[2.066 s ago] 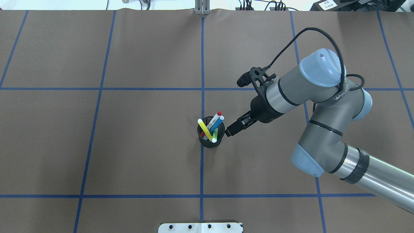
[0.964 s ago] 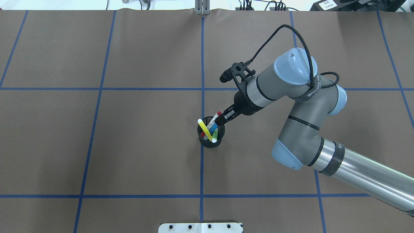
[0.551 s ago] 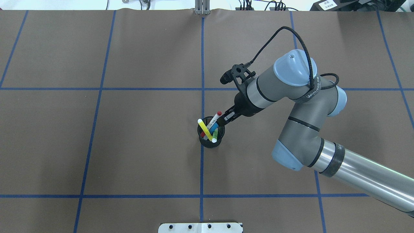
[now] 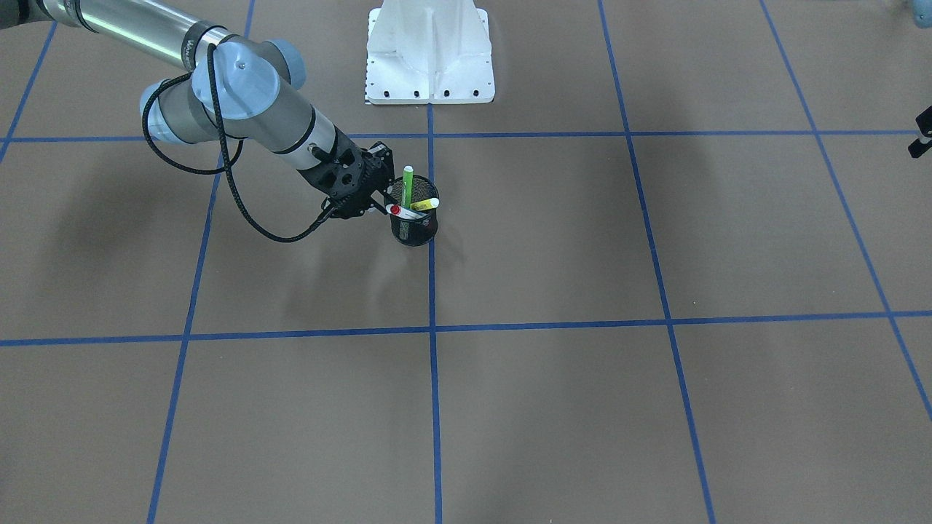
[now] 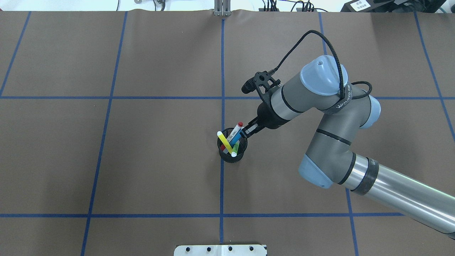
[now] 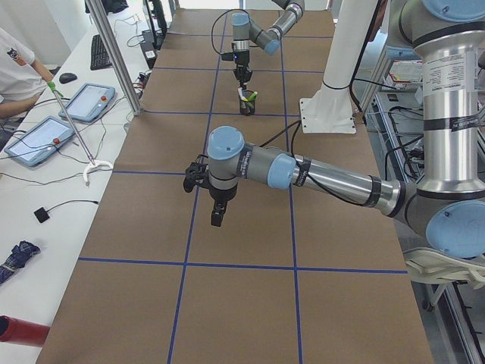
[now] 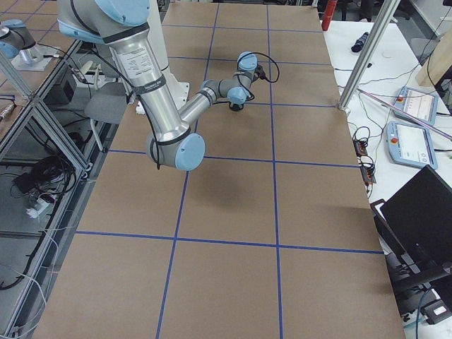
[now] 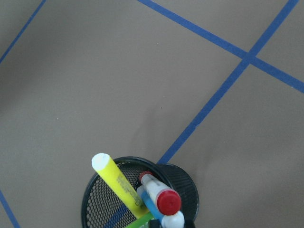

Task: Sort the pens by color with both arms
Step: 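Lower the right gripper over the cup and close on the blue marker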

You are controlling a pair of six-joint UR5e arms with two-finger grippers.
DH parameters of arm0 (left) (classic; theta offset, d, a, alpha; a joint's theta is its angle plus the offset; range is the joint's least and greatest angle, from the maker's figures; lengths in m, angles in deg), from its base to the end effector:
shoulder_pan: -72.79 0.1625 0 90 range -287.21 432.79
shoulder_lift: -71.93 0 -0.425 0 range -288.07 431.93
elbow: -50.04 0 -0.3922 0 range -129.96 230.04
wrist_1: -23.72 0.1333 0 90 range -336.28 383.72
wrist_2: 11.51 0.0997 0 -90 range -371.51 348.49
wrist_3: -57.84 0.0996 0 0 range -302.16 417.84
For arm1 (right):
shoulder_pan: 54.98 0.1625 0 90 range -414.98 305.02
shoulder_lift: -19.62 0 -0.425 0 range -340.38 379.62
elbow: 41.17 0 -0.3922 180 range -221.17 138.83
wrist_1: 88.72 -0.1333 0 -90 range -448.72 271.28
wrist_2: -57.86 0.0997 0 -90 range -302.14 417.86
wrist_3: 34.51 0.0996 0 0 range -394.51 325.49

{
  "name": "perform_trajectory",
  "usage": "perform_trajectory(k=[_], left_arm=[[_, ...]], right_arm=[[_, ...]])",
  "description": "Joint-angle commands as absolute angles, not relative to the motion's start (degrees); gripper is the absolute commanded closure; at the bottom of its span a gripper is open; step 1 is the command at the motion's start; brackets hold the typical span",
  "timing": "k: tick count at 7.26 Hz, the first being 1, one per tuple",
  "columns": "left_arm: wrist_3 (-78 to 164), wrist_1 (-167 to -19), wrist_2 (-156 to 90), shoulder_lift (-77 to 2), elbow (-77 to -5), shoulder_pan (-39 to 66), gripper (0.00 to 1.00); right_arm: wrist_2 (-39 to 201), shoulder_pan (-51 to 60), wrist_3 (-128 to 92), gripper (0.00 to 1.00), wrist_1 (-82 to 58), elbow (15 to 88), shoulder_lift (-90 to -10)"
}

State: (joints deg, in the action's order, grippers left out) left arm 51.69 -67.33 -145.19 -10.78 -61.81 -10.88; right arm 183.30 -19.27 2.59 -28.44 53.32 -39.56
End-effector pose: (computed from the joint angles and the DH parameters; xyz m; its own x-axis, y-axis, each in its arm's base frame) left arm -0.0155 -0.4455 0.5280 0.7057 0.1604 -0.6902 -0.0308 0.9801 0.1963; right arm -0.4865 -0.4427 0.2447 0.2456 -0.6237 0.7421 0.2440 0.7806 0.5754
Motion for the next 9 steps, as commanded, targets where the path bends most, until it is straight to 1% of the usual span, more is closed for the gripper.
perform_trajectory(k=[1, 2, 4, 5, 6, 7, 8, 9], left_arm=[[51.69, -67.33, -145.19, -10.78, -61.76, -10.88, 0.0], [51.69, -67.33, -145.19, -10.78, -61.75, -10.88, 0.0], [51.69, -67.33, -145.19, -10.78, -61.75, -10.88, 0.0], [51.69, -67.33, -145.19, -10.78, -61.75, -10.88, 0.0], [51.69, -67.33, -145.19, -10.78, -61.75, -10.88, 0.0], [51.69, -67.33, -145.19, -10.78, -61.75, -10.88, 0.0], [51.69, -67.33, -145.28, -10.78, -61.75, -10.88, 0.0], [51.69, -67.33, -145.28, -10.78, -61.75, -10.88, 0.0]], right_arm=[[183.55, -19.21, 2.67, 0.97, -28.6, 53.57, -39.53], [184.16, -18.94, 2.67, 1.0, -28.69, 54.18, -39.62], [186.18, -18.06, 2.85, 1.0, -28.69, 56.02, -40.41], [185.75, -18.15, 2.67, 0.9, -28.69, 56.03, -40.85], [185.75, -17.98, 2.67, 0.5, -28.69, 56.03, -40.94], [185.05, -18.32, 2.67, 0.25, -28.6, 55.6, -40.77], [183.82, -18.5, 2.67, 0.14, -28.43, 55.33, -40.42], [183.55, -18.5, 2.67, 0.05, -28.51, 54.55, -40.33]])
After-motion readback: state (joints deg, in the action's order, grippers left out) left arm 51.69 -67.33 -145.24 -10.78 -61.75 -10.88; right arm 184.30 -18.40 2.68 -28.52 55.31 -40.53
